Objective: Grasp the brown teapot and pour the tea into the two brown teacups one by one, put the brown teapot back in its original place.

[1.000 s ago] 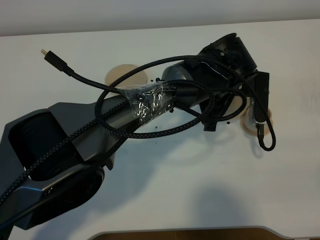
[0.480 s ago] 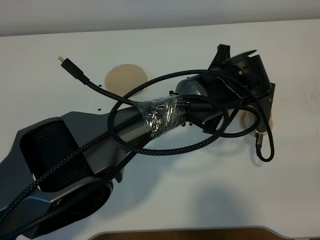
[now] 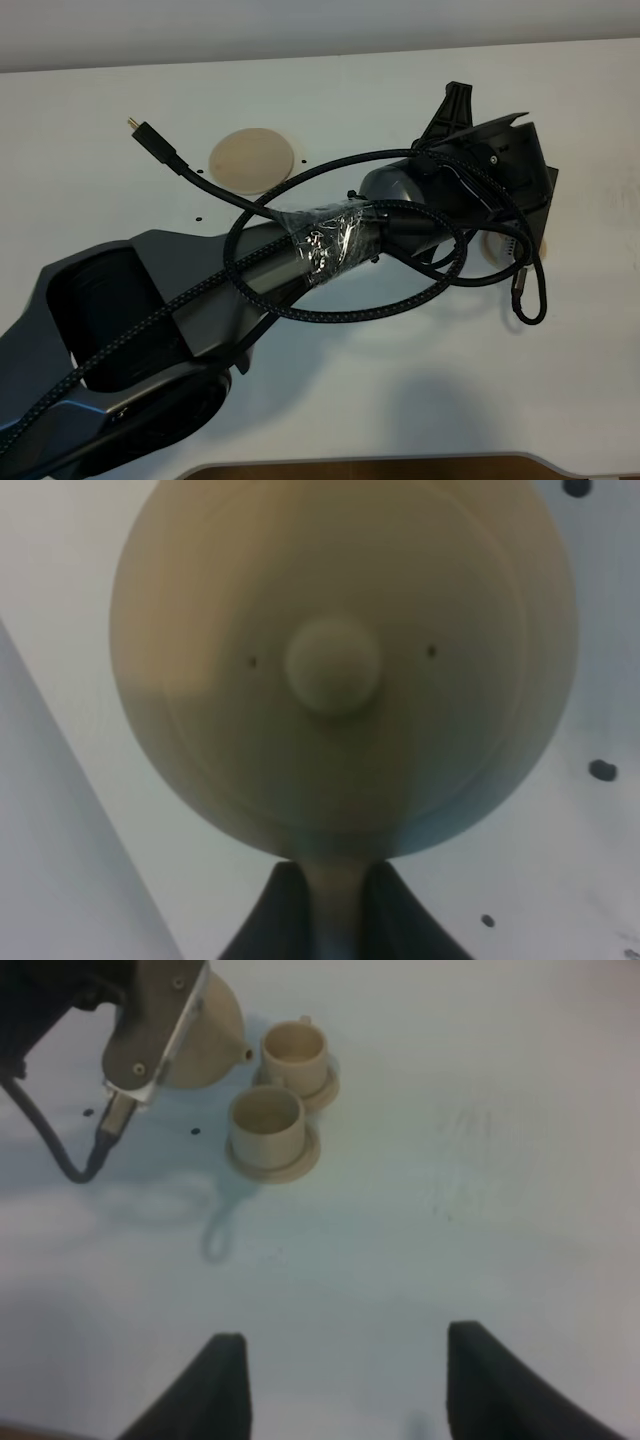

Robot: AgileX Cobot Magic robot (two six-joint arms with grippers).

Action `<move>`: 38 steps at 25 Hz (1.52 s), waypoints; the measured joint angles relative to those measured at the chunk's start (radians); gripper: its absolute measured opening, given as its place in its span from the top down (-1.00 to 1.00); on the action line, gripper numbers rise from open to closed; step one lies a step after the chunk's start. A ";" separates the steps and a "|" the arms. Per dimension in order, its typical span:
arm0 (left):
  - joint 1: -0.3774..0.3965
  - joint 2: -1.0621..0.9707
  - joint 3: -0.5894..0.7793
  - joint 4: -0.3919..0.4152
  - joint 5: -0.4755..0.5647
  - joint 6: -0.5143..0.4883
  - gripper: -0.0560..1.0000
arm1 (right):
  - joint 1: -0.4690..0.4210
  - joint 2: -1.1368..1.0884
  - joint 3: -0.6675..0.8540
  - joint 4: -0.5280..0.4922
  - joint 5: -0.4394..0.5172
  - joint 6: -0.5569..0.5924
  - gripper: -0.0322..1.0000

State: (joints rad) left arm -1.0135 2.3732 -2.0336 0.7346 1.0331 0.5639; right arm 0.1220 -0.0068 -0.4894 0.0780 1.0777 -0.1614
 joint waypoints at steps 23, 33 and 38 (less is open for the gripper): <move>-0.038 0.043 0.000 0.164 -0.041 0.001 0.65 | 0.000 0.000 0.000 0.000 0.000 0.000 0.09; -0.039 0.043 0.000 0.176 -0.052 0.073 0.65 | 0.000 0.000 0.000 0.000 0.000 0.000 0.09; -0.039 0.043 0.000 0.198 -0.084 0.078 0.65 | 0.000 0.000 0.000 0.000 0.000 0.000 0.09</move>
State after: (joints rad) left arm -1.0521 2.4163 -2.0336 0.9325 0.9488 0.6422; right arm 0.1220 -0.0068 -0.4894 0.0780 1.0777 -0.1614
